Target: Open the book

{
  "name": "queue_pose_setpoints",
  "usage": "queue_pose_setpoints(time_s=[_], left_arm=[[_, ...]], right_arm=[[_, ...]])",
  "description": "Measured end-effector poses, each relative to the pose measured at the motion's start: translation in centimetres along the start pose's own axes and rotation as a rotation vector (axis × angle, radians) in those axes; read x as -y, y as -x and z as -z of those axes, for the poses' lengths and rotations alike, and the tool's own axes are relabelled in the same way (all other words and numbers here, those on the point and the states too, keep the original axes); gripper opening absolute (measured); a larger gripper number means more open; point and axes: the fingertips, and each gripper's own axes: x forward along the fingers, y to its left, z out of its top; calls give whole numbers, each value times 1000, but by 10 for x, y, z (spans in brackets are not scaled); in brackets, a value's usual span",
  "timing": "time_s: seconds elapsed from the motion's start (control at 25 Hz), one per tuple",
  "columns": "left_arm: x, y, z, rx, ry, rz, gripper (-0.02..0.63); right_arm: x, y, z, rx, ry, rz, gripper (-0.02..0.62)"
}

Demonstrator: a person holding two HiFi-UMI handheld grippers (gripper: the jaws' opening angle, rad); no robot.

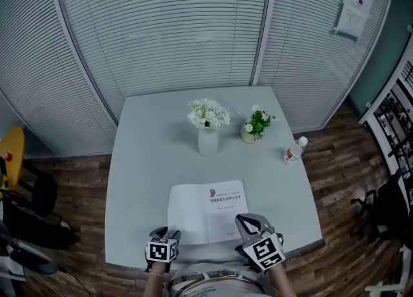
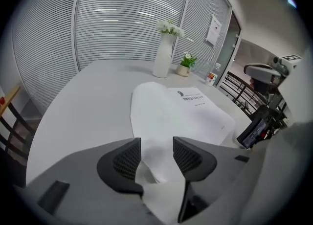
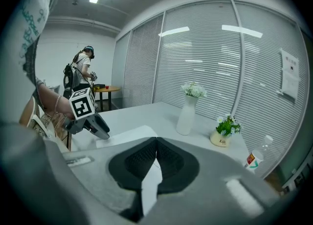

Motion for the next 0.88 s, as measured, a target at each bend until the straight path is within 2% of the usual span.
queue_pose_setpoints(time_s=[0.2,0.4,0.56,0.72,0.88], left_arm=[[6,-1,-5,19,-10,16,201],[22,0,-13,20,-7,87,201],[31,1,-19,39,-30,107,194],[38,6,-25,77,-36,117,108],[51,8,-32,97,-62,146,61]], right_arm=[[1,1,9,-19,7,21,3],[0,2,6,-17,0,18,3],[2,2,5,-18,21,32,3],[2,1,9,-26,11,37,3],[-1,-1,10,-36,15,29,3]])
